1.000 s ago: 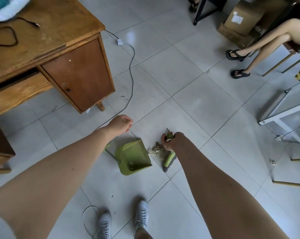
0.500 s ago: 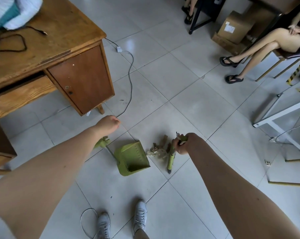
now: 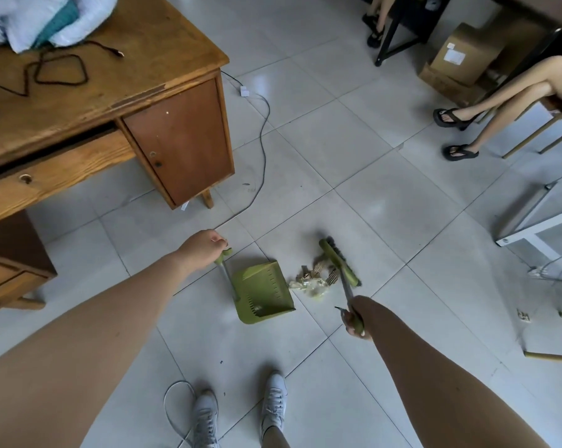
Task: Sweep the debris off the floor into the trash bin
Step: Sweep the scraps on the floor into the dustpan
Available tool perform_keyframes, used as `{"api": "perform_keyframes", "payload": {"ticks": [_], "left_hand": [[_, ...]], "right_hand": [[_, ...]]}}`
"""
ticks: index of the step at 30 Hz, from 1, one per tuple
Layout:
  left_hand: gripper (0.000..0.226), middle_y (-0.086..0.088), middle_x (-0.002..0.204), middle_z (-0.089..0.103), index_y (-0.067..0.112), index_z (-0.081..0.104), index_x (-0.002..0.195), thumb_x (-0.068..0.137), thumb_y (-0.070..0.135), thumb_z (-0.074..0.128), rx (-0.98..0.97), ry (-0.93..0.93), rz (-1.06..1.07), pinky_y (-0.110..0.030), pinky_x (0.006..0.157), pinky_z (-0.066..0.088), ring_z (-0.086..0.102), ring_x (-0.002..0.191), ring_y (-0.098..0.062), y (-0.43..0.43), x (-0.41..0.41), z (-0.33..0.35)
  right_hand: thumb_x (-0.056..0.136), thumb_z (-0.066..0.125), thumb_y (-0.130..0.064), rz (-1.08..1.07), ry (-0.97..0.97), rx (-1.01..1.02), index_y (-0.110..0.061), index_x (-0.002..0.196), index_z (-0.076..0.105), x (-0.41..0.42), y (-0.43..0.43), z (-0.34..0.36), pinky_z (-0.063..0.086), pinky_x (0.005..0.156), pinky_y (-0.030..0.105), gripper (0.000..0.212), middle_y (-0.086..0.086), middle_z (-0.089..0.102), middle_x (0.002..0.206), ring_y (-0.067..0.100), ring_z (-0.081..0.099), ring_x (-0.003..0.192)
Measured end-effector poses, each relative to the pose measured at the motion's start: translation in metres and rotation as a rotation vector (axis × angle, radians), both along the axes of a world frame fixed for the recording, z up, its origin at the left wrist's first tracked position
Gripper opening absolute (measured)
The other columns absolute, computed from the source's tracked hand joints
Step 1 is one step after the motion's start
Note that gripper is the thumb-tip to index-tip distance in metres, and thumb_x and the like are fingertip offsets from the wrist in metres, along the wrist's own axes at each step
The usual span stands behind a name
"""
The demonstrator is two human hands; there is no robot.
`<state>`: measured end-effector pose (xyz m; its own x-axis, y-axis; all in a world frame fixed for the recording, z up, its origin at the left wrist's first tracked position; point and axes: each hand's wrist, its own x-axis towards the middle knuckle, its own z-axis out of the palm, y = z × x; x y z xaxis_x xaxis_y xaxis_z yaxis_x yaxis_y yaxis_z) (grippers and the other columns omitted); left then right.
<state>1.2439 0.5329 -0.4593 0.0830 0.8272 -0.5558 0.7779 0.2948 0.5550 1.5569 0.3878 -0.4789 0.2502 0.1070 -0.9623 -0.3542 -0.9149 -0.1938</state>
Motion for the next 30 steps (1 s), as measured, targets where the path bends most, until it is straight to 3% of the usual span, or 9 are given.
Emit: {"api": "perform_keyframes", "payload": {"ticks": [2, 5, 13, 17, 21, 25, 30], "left_hand": [[0.03, -0.009, 0.117, 0.066, 0.009, 0.064, 0.113, 0.094, 0.027, 0.049, 0.019, 0.004, 0.002, -0.028, 0.083, 0.04, 0.058, 0.108, -0.024, -0.003, -0.003, -0.004], [0.026, -0.008, 0.116, 0.068, 0.011, 0.064, 0.11, 0.093, 0.021, 0.048, 0.08, -0.03, 0.017, -0.029, 0.084, 0.043, 0.061, 0.106, -0.023, -0.003, -0.006, -0.006], [0.028, -0.009, 0.124, 0.06, 0.014, 0.063, 0.115, 0.087, 0.019, 0.06, 0.136, 0.015, -0.057, -0.031, 0.092, 0.048, 0.061, 0.11, -0.024, 0.001, -0.009, -0.011], [0.045, -0.012, 0.129, 0.055, 0.014, 0.056, 0.127, 0.083, 0.013, 0.064, 0.195, 0.088, -0.089, -0.035, 0.1, 0.045, 0.053, 0.12, -0.028, 0.0, -0.016, -0.016], [0.054, -0.008, 0.138, 0.056, 0.013, 0.04, 0.144, 0.091, 0.009, 0.052, 0.086, 0.048, -0.124, -0.036, 0.108, 0.039, 0.049, 0.13, -0.028, -0.003, -0.018, -0.026], [0.031, -0.012, 0.118, 0.066, 0.011, 0.06, 0.117, 0.092, 0.003, 0.043, 0.178, 0.061, -0.207, -0.034, 0.091, 0.047, 0.06, 0.112, -0.031, -0.006, -0.015, -0.036], [0.029, -0.016, 0.12, 0.062, 0.008, 0.053, 0.122, 0.101, 0.016, 0.036, 0.128, 0.123, -0.338, -0.034, 0.085, 0.043, 0.058, 0.111, -0.033, 0.002, -0.028, -0.049]], "right_hand": [[0.093, 0.027, -0.001, 0.015, 0.012, -0.008, -0.01, 0.066, 0.038, -0.01, -0.009, -0.005, 0.03, 0.032, 0.012, 0.031, 0.006, 0.045, 0.052, 0.016, 0.045, 0.04], [0.092, 0.029, 0.0, -0.046, 0.035, 0.004, -0.012, 0.065, 0.036, -0.028, -0.019, -0.012, 0.032, 0.031, 0.011, 0.03, 0.005, 0.041, 0.061, 0.015, 0.046, 0.027], [0.092, 0.027, -0.003, -0.071, 0.0, 0.042, -0.012, 0.066, 0.034, -0.047, -0.014, -0.022, 0.028, 0.035, 0.012, 0.029, 0.006, 0.043, 0.065, 0.013, 0.043, 0.021], [0.095, 0.033, -0.006, -0.108, -0.031, 0.027, -0.012, 0.063, 0.035, -0.045, -0.012, -0.025, 0.029, 0.034, 0.011, 0.032, 0.005, 0.042, 0.063, 0.014, 0.04, 0.018], [0.099, 0.037, -0.015, 0.012, -0.121, 0.079, -0.012, 0.074, 0.042, -0.05, -0.009, -0.035, 0.037, 0.027, 0.011, 0.025, 0.004, 0.052, 0.06, 0.007, 0.045, 0.019], [0.099, 0.033, -0.014, 0.053, -0.144, 0.028, -0.011, 0.072, 0.04, -0.055, -0.01, -0.038, 0.036, 0.026, 0.011, 0.028, 0.001, 0.05, 0.03, 0.01, 0.045, 0.018], [0.095, 0.023, -0.009, -0.066, -0.093, -0.052, -0.01, 0.069, 0.038, -0.077, -0.018, -0.044, 0.031, 0.036, 0.008, 0.03, 0.005, 0.045, 0.036, 0.013, 0.044, 0.019]]}}
